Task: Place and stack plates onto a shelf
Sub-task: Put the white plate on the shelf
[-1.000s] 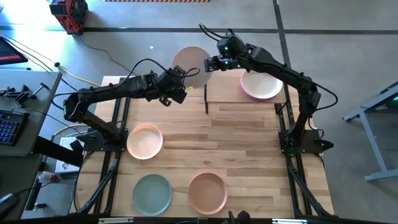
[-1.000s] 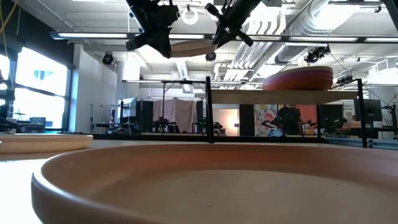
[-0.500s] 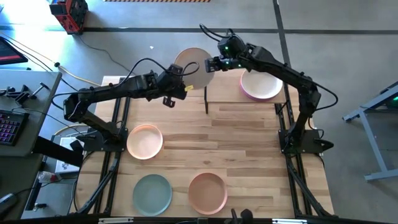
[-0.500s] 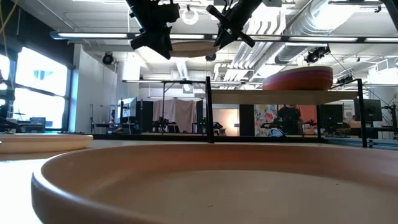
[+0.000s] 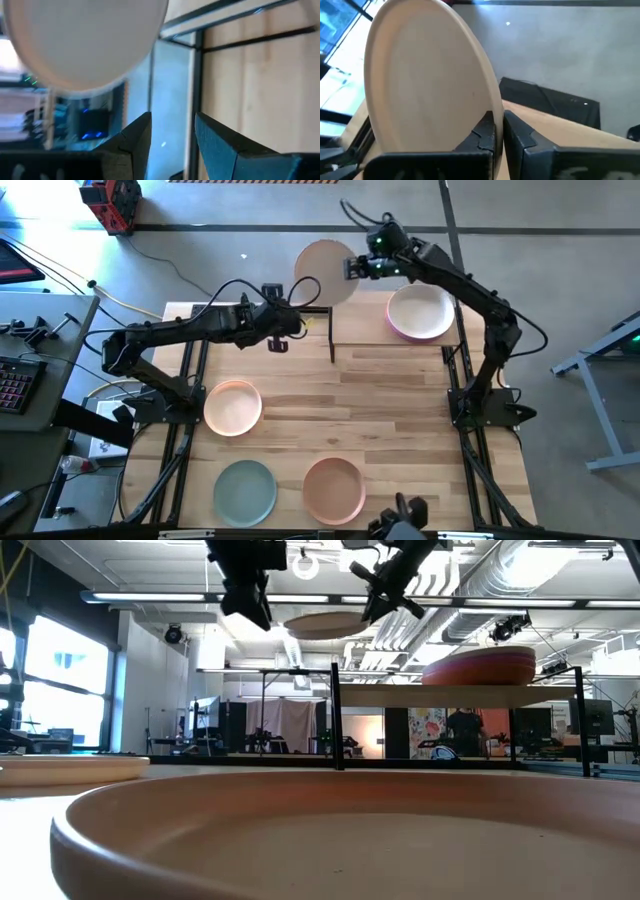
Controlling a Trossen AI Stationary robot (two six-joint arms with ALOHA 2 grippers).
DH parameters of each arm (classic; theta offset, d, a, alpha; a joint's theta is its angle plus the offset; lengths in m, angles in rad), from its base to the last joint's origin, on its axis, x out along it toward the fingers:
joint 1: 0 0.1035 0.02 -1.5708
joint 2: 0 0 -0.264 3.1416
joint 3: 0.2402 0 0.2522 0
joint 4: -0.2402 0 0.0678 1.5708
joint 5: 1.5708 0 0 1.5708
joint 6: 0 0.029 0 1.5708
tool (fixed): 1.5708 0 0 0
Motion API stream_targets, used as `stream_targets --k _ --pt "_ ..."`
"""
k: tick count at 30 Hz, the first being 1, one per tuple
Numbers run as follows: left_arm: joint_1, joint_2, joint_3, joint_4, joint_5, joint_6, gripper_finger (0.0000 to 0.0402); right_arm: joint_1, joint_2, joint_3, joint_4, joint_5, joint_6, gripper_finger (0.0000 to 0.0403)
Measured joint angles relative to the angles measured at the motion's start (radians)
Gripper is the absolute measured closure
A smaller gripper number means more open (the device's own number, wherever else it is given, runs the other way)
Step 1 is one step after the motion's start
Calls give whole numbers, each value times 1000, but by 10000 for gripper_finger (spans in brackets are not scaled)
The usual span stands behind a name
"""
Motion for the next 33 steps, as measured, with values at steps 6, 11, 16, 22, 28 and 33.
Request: stream_targets --k 6,11,16,22,28,33 --pt "2 0 0 -12 -129 -15 259 -51 -38 0 -48 -14 -23 403" --pt "7 0 0 -40 -144 -80 259 -89 -53 0 -125 -15 -78 403" --pt "25 0 0 -84 -106 -121 259 -116 -55 0 -196 -11 -122 403" --pt "49 0 0 -85 -84 -150 259 -123 -54 0 -326 25 -171 403" --pt "61 0 0 -85 -72 -150 259 -122 -51 0 -411 38 -200 403" --pt "61 0 0 -85 -70 -150 259 -105 -51 0 -435 37 -200 403"
